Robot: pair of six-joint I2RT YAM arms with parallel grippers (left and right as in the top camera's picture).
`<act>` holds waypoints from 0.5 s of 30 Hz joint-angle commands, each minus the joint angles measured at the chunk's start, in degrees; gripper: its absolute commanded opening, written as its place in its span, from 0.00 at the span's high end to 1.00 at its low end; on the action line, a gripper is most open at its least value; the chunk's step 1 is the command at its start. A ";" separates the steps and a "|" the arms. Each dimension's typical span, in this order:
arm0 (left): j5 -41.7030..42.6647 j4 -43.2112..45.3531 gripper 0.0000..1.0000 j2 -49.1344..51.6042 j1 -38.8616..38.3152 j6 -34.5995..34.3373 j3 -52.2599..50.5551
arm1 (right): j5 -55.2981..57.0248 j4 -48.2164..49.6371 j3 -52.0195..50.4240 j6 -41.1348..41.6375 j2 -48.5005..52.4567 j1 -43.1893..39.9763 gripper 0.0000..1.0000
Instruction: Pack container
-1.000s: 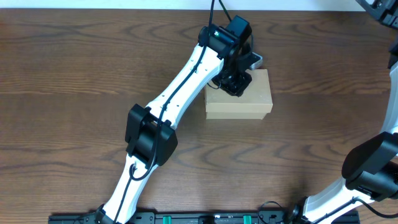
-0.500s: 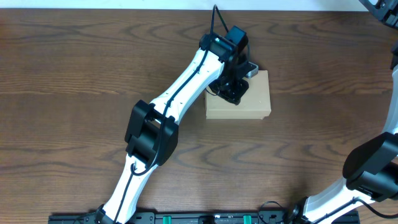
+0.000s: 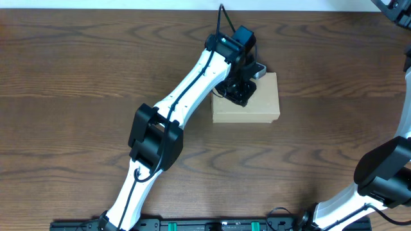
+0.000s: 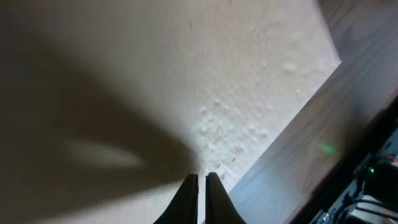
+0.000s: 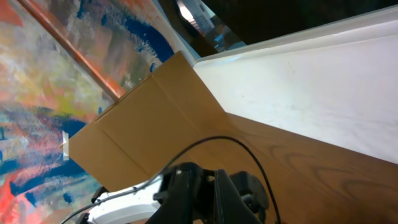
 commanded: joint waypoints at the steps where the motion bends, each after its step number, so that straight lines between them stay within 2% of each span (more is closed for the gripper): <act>1: -4.59 -0.98 0.94 -4.09 0.35 -0.92 6.91 | -0.85 -0.55 0.90 -0.22 -0.70 -0.66 0.94; 8: -24.52 -3.76 0.94 -12.72 1.99 -3.26 13.51 | -0.83 -0.68 0.90 -0.22 -0.70 -4.42 0.97; 15: -30.75 -8.94 0.94 -24.20 7.82 -3.28 13.51 | -0.83 -0.57 0.92 -0.17 -0.72 -12.92 0.98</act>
